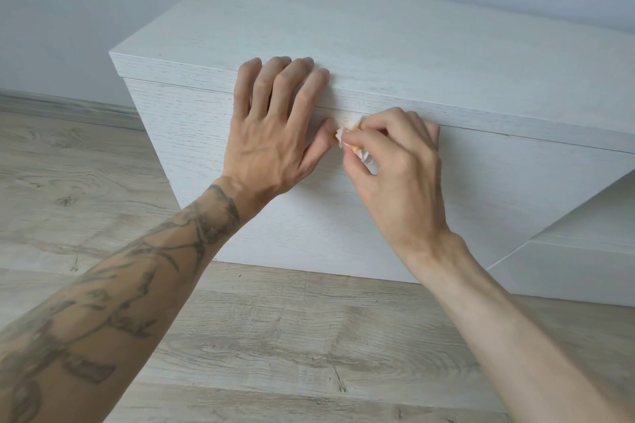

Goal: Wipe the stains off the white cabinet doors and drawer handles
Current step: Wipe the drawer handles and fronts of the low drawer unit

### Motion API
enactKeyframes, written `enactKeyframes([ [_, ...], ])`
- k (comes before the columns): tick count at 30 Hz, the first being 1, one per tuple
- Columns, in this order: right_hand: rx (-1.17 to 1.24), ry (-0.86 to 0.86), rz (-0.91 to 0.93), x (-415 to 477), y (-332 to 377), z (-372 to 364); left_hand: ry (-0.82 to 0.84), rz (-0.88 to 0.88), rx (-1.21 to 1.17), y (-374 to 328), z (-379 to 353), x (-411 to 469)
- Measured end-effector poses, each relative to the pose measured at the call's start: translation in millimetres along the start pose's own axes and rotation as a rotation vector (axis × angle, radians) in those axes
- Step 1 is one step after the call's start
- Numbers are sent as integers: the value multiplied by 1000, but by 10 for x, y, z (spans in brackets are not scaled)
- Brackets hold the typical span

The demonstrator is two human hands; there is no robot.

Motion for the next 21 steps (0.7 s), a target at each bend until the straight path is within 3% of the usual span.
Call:
enactKeyframes([
  [13, -2, -20, 84, -277, -378, 472, 18, -2, -33, 1, 15, 2],
  [17, -53, -64, -21, -387, -535, 627, 24, 3, -41, -5, 36, 10],
  [21, 15, -168, -296, -440, -535, 759, 32, 5, -44, -9, 42, 3],
])
Point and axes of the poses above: each hand's wrist, its own x-axis towards the middle knuckle, its own z-axis out of the back of the hand, y = z × x, the point moved 1 cm from there along x, towards the middle knuckle, and after that the axes turned 6 degrees about x, right-handed, at the moved point
